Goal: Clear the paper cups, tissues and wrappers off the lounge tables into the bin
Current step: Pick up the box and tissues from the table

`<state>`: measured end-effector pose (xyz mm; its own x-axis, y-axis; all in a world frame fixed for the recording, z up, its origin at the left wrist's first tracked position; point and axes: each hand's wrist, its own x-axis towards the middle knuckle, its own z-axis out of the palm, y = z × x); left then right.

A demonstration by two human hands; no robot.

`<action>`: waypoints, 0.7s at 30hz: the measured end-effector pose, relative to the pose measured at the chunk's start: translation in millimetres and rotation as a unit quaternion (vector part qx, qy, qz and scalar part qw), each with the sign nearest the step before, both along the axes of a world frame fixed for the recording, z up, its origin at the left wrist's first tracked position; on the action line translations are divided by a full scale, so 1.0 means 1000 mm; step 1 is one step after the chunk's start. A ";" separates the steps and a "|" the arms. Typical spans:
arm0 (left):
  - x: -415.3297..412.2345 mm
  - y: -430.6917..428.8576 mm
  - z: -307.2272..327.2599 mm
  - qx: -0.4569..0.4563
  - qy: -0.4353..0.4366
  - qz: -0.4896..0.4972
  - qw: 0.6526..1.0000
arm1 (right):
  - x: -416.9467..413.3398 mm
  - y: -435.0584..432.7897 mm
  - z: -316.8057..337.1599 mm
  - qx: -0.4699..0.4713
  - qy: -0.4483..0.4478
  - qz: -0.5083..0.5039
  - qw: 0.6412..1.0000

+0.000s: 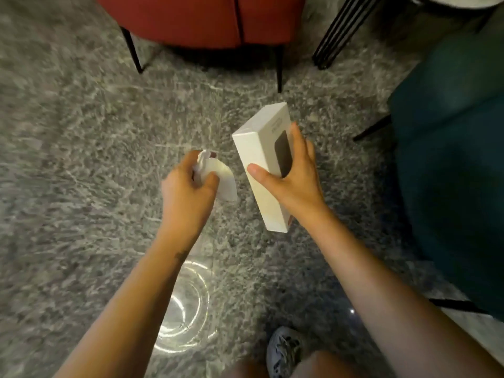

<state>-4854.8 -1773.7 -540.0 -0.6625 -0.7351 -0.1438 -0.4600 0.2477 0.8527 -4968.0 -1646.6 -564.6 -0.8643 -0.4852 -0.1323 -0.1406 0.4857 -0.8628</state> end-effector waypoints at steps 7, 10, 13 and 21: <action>-0.049 -0.014 0.242 -0.039 0.067 -0.029 0.997 | -0.031 -0.031 0.245 -0.100 0.003 -0.041 0.994; -0.084 -0.019 0.356 -0.080 0.108 -0.055 0.989 | -0.060 -0.039 0.356 -0.135 0.029 -0.054 0.989; -0.120 -0.022 0.461 -0.118 0.146 -0.069 0.980 | -0.098 -0.035 0.459 -0.151 0.056 -0.058 0.985; -0.195 -0.012 0.623 -0.195 0.185 -0.116 0.956 | -0.169 -0.010 0.631 -0.172 0.121 -0.083 0.974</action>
<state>-5049.5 -1785.6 82.8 -0.7665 -0.5119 0.3879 -0.0385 0.6395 0.7678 -5137.2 -1656.8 66.6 -0.9201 -0.3167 0.2302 -0.3039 0.2068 -0.9300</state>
